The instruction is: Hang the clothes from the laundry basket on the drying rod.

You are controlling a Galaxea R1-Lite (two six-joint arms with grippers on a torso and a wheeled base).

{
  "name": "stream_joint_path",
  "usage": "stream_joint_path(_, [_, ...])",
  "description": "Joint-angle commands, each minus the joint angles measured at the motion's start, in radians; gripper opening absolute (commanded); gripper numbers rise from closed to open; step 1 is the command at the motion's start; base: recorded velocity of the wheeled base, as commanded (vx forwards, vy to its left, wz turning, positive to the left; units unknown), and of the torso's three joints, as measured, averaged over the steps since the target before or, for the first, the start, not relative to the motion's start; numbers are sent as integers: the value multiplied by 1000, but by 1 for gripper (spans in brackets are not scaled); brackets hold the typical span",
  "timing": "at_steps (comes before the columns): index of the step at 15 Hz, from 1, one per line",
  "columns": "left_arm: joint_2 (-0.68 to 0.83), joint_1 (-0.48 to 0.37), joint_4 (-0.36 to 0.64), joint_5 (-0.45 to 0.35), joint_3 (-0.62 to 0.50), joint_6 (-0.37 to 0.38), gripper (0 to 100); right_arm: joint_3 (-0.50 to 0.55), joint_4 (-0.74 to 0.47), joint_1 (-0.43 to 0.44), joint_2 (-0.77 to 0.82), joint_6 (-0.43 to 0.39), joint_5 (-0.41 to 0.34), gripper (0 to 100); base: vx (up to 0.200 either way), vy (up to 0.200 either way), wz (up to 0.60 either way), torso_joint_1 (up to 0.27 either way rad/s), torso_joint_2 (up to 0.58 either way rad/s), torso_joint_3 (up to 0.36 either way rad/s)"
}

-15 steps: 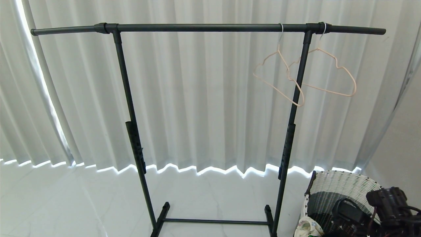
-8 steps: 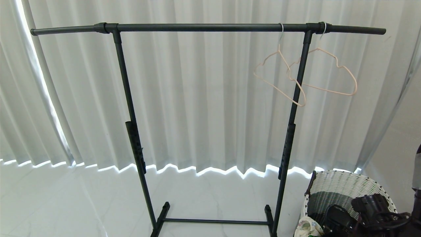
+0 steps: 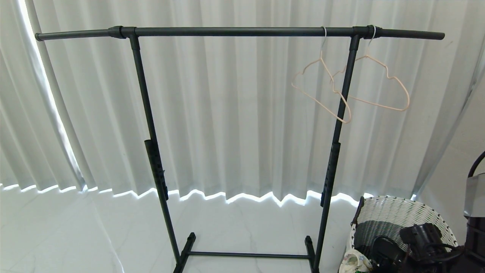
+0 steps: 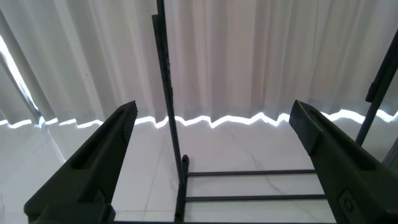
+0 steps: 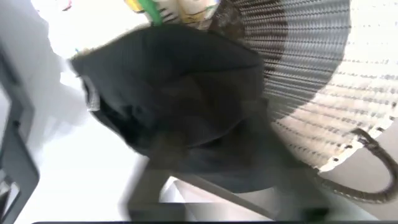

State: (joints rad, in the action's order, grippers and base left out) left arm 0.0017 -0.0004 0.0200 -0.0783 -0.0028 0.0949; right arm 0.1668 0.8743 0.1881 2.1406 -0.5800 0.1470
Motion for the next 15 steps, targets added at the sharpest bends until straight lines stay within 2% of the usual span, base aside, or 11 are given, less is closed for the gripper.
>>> stream_joint_path(1, [1,0,0,0,0,0,100,8,0,1,-2,2,11,0,0,0,0,0,0,0])
stream_joint_path(5, [1,0,0,0,1,0,100,-13,15,2,-73,46,13,0,0,0,0,0,0,0])
stream_joint_path(7, [1,0,0,0,0,0,100,-16,12,1,-200,86,13,0,0,0,0,0,0,0])
stream_joint_path(10, [1,0,0,0,0,0,100,8,-47,-33,-401,89,14,0,0,0,0,0,0,0])
stream_joint_path(11, [1,0,0,0,0,0,100,33,-126,-48,-489,89,17,0,0,0,0,0,0,0])
stream_joint_path(13, [1,0,0,0,0,0,100,171,-429,-62,-723,89,31,0,0,0,0,0,0,0])
stream_joint_path(15, [0,0,0,0,0,0,100,401,-805,-61,-909,89,31,0,0,0,0,0,0,0])
